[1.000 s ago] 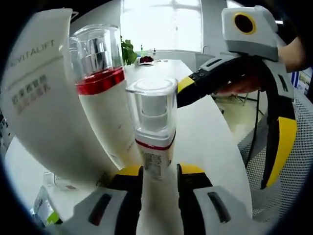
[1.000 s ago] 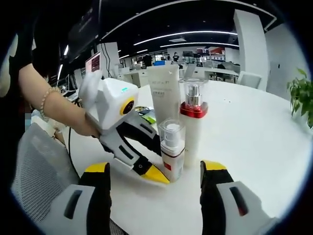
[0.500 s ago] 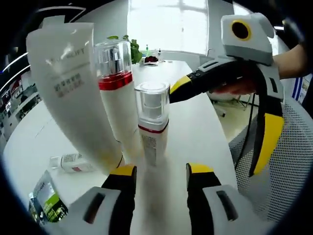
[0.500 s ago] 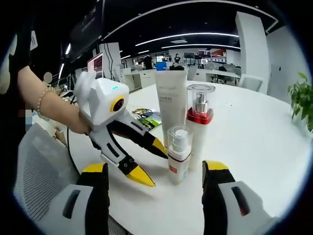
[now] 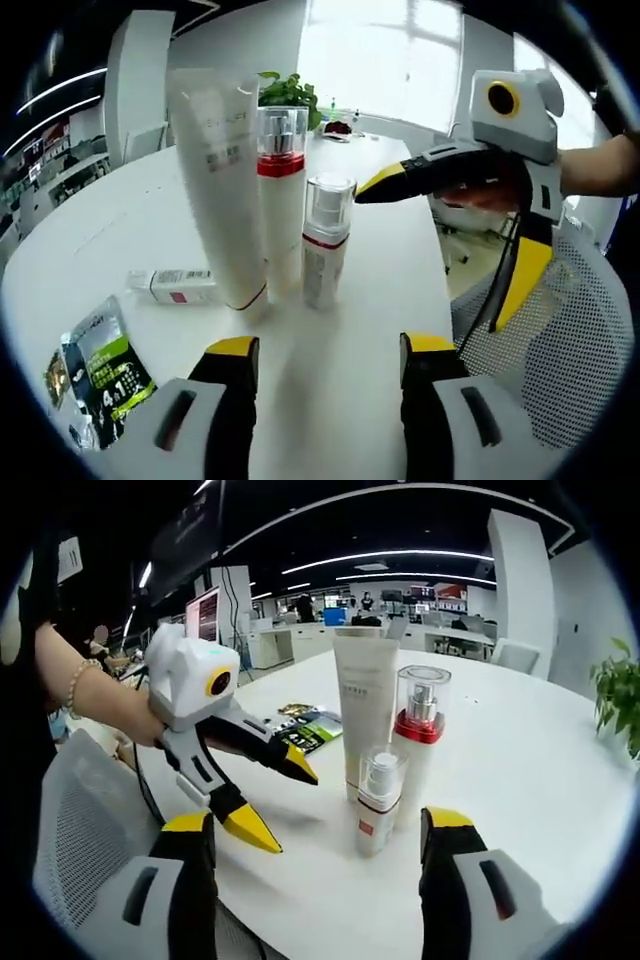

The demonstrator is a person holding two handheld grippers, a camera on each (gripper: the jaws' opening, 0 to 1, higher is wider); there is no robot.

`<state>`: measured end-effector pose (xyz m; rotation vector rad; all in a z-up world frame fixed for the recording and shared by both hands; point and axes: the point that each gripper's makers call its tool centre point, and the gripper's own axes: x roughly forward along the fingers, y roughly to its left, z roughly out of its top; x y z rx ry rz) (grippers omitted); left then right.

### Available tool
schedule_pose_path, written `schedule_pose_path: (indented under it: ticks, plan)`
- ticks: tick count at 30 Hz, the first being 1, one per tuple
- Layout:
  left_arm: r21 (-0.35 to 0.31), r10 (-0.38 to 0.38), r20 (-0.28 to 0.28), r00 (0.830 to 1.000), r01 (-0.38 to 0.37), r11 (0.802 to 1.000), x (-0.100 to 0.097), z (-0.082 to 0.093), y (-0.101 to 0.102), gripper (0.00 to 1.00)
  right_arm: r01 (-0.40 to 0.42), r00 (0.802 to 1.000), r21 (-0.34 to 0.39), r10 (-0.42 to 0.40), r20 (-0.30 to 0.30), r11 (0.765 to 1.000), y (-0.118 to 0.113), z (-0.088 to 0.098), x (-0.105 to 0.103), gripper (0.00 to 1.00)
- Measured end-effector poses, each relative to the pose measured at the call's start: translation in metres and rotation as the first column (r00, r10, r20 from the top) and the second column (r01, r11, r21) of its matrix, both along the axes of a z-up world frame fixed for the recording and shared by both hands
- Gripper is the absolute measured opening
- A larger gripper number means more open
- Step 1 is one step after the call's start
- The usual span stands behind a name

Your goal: Arrange the skincare products in the storage area until every visible bottle or jar stands upright without overlapping.

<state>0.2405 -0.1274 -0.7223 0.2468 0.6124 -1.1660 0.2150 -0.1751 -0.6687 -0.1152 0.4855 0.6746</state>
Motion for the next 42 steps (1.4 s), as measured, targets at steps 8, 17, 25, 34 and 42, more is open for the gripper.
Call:
schedule_pose_path:
  ticks: [8,17,25,34,42]
  plan:
    - [-0.007,0.084,-0.049,0.995,-0.084,0.996,-0.013,0.005,0.024,0.65,-0.006,1.000,0.002,0.006,0.004,1.000,0.003,0.003,-0.006,0.87]
    - [-0.021,0.187,-0.067,0.980,-0.189,0.982,-0.021,0.013,0.049,0.79,-0.019,1.000,0.005,0.019,0.017,1.000,0.008,0.010,-0.009,0.87]
    - [-0.026,0.260,-0.090,0.961,-0.263,0.964,-0.033,0.016,0.074,0.86,-0.033,0.999,0.003,0.032,0.022,0.999,0.012,0.012,-0.012,0.87]
    - [-0.047,0.337,-0.112,0.935,-0.343,0.938,-0.042,0.026,0.100,0.90,-0.033,0.999,0.003,0.033,0.021,0.999,0.009,0.012,-0.014,0.87]
    - [-0.060,0.397,-0.114,0.911,-0.405,0.912,-0.047,0.034,0.121,0.93,-0.034,0.999,0.004,0.033,0.020,0.999,0.008,0.014,-0.016,0.87]
